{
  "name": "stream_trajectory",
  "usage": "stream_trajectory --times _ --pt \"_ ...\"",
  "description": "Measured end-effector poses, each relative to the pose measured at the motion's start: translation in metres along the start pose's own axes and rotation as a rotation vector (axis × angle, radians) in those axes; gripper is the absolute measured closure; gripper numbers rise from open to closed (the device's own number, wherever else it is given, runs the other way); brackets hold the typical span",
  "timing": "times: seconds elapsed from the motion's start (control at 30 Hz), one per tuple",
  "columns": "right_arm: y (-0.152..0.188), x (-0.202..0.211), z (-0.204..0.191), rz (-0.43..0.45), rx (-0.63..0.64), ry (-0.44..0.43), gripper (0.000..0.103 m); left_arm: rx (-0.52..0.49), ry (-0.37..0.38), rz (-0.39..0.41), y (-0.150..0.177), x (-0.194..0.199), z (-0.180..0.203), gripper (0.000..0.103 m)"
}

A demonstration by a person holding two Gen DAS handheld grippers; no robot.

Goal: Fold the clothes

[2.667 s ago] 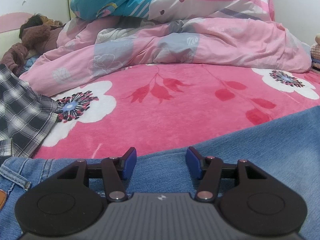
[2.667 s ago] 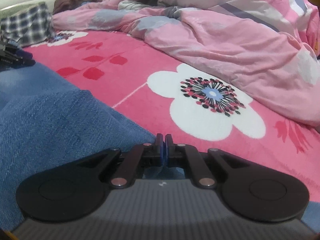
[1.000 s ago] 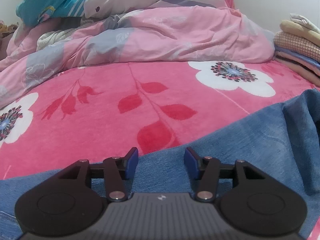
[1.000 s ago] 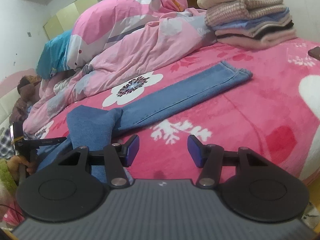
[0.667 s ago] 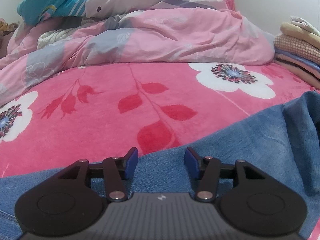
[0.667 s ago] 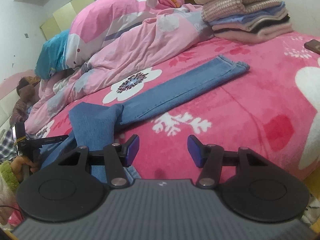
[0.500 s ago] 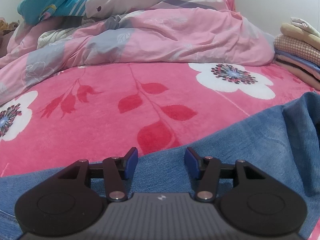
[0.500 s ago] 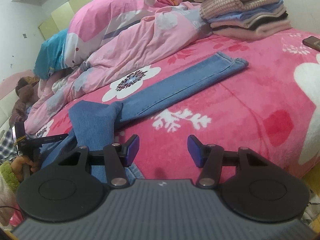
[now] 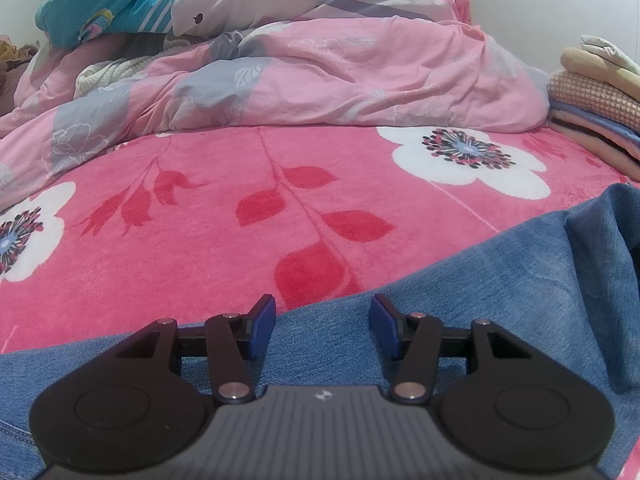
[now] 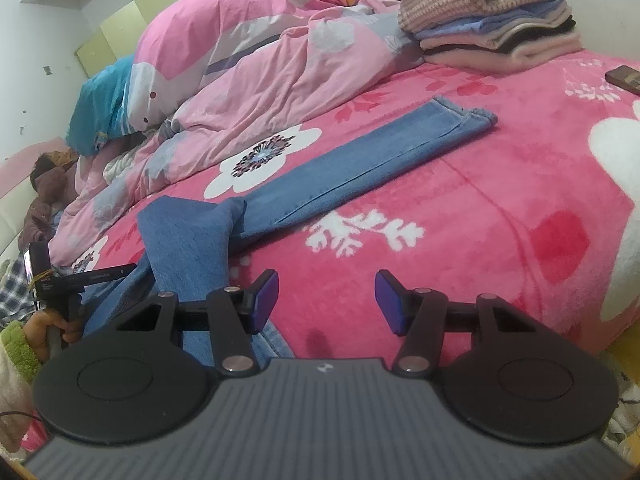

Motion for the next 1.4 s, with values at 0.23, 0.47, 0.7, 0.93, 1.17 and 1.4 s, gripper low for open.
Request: stream_trajectory --times 0.23,0.47,0.7,0.93,1.17,1.4 --pt "0.004 -0.002 -0.001 -0.021 0.001 -0.006 0.050 -0.001 -0.001 0.001 0.000 0.000 0.000 0.049" --pt "0.012 -0.009 -0.009 -0.069 0.031 -0.022 0.049 -0.001 -0.002 0.002 0.000 0.000 0.000 0.049" --pt "0.020 -0.018 -0.021 -0.108 0.111 -0.007 0.044 -0.001 -0.002 0.003 0.000 0.000 0.000 0.049" --pt "0.022 -0.019 -0.025 -0.118 0.146 0.003 0.043 0.000 -0.002 0.005 0.000 0.000 0.000 0.049" --pt "0.022 -0.017 -0.025 -0.119 0.157 0.009 0.043 0.000 -0.003 0.006 0.000 0.000 0.000 0.049" --pt "0.026 -0.012 -0.026 -0.136 0.154 0.009 0.043 0.000 -0.003 0.007 0.000 0.000 0.000 0.049"
Point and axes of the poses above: each gripper's, at about its wrist camera, not at the fingertips, and x roughly against the way its jaws point, z to its right, y to its underside, the point moved 5 cm from there along -x, roughly the way its jaws point, and after that the axes turned 3 degrees about y, right-handed, at the moved point
